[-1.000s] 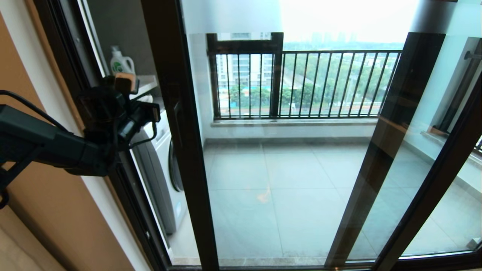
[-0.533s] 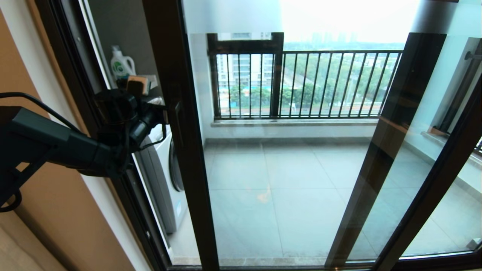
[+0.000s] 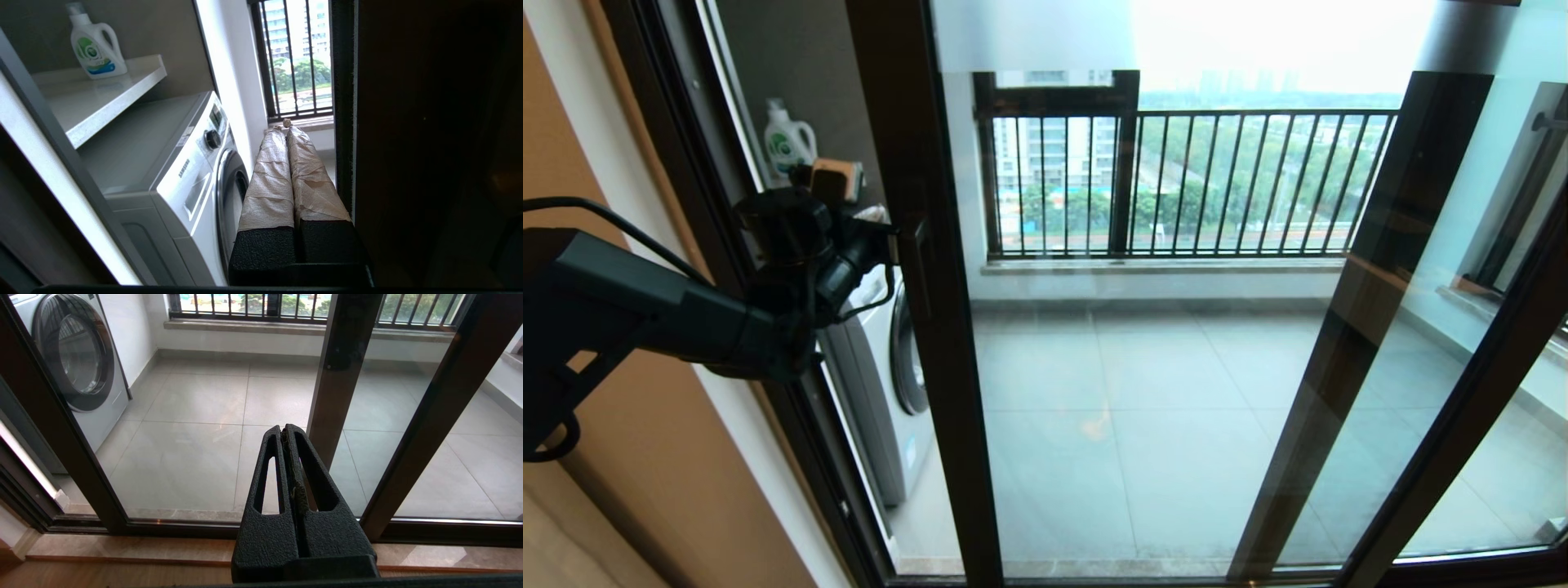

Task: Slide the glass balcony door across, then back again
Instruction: Open the slid door

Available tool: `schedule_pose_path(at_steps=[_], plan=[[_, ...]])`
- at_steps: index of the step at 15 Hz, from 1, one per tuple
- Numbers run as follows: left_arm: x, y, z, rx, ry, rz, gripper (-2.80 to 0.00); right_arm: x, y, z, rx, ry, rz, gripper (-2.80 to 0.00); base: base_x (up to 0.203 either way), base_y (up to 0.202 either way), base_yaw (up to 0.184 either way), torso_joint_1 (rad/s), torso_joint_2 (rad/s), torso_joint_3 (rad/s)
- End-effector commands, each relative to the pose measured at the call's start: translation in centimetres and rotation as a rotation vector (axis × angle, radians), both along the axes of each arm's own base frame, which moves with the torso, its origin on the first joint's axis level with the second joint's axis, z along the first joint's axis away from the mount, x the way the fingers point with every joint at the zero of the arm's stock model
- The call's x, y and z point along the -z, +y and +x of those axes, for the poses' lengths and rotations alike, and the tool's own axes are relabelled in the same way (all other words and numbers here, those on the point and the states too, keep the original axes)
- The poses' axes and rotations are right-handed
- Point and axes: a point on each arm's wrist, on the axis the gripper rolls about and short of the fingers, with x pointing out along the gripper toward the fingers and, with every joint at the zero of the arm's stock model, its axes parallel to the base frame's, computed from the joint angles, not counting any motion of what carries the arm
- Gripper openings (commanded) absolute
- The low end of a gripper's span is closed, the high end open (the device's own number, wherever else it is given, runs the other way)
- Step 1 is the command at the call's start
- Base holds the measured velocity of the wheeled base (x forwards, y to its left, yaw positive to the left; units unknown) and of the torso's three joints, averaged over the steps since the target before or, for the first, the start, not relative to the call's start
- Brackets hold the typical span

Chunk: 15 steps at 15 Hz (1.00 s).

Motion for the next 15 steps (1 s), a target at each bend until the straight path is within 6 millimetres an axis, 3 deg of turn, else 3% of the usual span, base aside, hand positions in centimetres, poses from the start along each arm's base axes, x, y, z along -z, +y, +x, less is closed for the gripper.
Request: schedule_pose_path(at_steps=[1, 15], plan=[[0.0, -0.7, -0.1, 0.017, -0.003, 0.002, -2.80, 0.0, 0.0, 0.0, -0.001, 0.002, -0.001, -2.80, 0.000, 0.000, 0.000, 0.000, 0.00, 0.000], [0.0, -6.0, -0.4, 0.117, 0.017, 0.004, -2.80, 0.0, 0.0, 0.0, -0.001, 0.002, -0.001, -2.80, 0.000, 0.000, 0.000, 0.000, 0.00, 0.000]])
